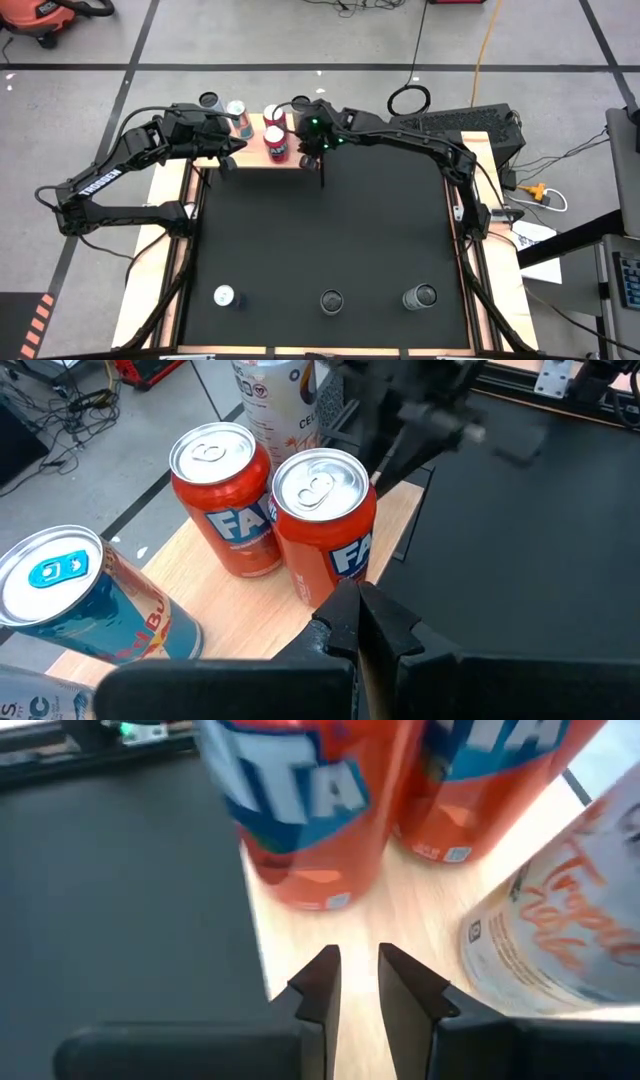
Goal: Place canned beverage on shelf
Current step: Put the white-yellow soda can aligned with the other white-yellow soda can on the shelf
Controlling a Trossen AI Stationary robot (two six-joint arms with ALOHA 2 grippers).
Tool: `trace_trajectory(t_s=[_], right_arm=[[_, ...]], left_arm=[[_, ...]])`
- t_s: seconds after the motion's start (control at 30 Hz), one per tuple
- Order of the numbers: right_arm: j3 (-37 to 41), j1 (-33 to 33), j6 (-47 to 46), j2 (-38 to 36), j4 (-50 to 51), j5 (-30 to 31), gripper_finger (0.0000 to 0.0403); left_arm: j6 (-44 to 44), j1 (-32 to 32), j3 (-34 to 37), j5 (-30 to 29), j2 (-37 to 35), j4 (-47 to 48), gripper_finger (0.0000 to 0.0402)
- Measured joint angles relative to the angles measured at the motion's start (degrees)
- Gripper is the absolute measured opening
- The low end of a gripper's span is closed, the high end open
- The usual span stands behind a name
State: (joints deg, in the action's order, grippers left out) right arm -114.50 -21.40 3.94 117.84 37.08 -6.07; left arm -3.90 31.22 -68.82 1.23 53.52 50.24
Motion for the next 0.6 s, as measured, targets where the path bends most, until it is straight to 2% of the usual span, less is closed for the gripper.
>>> trace_trajectory(t_s=[0.4, 0.6], right_arm=[[-0.09, 5.03, -0.73, -11.12, 19.39, -0.04, 0.0052], [-0.09, 8.86, -7.96, -16.18, 26.08, 0.02, 0.0052]], left_arm=[[0.49, -0.13, 0.0, -0.02, 0.0, 2.42, 0.0001], [0.66, -0.13, 0.0, 0.34, -0.01, 3.42, 0.0001]])
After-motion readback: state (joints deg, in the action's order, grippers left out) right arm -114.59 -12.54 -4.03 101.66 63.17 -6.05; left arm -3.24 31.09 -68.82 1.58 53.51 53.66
